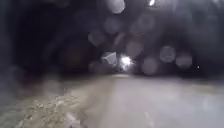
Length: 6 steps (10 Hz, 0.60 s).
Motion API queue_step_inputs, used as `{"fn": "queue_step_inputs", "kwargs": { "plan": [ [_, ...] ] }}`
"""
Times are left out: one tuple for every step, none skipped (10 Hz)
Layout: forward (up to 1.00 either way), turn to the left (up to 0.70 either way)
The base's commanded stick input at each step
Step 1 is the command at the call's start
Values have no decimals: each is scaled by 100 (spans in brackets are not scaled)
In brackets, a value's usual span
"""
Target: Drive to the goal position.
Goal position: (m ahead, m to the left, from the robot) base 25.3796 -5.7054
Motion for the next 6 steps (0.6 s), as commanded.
{"fn": "queue_step_inputs", "kwargs": {
  "plan": [
    [100,0],
    [100,0],
    [100,0],
    [100,0],
    [100,0],
    [100,0]
  ]
}}
